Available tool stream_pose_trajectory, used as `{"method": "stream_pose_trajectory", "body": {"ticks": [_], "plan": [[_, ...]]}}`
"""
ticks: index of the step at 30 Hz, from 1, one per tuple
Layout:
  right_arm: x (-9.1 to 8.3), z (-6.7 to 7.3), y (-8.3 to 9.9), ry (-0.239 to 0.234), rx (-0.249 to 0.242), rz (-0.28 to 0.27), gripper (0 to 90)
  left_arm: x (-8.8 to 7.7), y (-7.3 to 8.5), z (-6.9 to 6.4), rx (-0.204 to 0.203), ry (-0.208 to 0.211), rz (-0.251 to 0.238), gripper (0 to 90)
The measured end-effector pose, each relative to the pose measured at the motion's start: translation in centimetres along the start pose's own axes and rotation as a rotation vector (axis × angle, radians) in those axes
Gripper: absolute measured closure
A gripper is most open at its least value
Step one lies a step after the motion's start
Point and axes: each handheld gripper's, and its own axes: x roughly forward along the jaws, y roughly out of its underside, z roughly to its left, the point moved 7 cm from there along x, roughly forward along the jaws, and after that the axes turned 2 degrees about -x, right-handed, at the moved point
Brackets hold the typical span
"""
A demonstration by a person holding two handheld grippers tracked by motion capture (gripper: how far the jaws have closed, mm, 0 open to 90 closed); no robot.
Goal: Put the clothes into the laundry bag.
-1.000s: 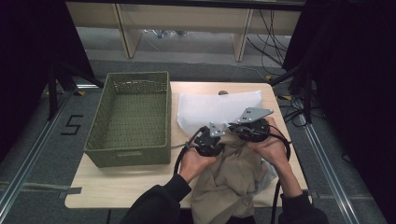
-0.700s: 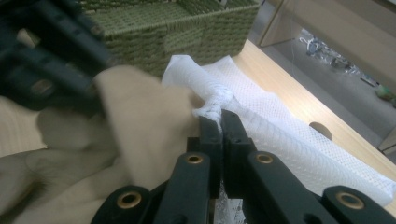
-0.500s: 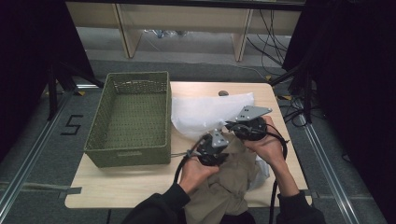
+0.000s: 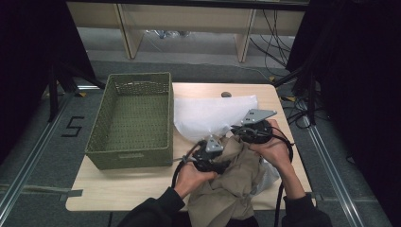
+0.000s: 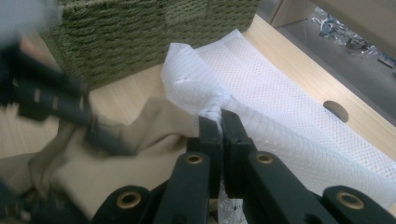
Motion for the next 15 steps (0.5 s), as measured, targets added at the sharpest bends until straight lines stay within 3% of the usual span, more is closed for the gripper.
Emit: {"method": "stream_pose_trajectory", "body": {"ticks": [1,3,4,6,8,9,13,14,15], "plan": [[-0.1,0.0,0.0,0.002,0.002,0.0,89.7,-0.5,-0.7,0.6,-0.021,-0.013,-0.013,37.1],[-0.2,0.1,0.1,0.001,0.01,0.006,89.7,-1.3,-1.3,1.9,0.006,-0.032,-0.005,30.5],[-0.2,0.2,0.0,-0.001,0.0,0.005,89.7,-1.6,-1.1,2.8,0.023,-0.046,0.032,28.5],[-0.1,0.2,0.0,-0.005,0.013,0.008,89.7,-1.4,-0.1,4.3,0.0,-0.063,0.098,22.3],[0.1,0.2,0.1,-0.009,0.007,0.011,89.7,-0.2,1.3,5.6,-0.019,-0.091,0.15,16.7],[0.2,0.3,0.1,-0.016,-0.006,0.012,89.7,0.5,2.1,5.9,-0.043,-0.079,0.186,14.9],[0.3,0.5,0.1,-0.015,-0.006,0.02,89.7,3.7,4.2,5.9,-0.124,-0.06,0.233,14.7],[0.4,0.5,0.1,-0.02,-0.017,0.018,89.7,4.7,4.1,5.2,-0.173,-0.05,0.189,17.7],[0.4,0.4,0.1,-0.019,-0.019,0.017,89.7,5.4,3.8,4.6,-0.206,-0.03,0.128,29.4]]}}
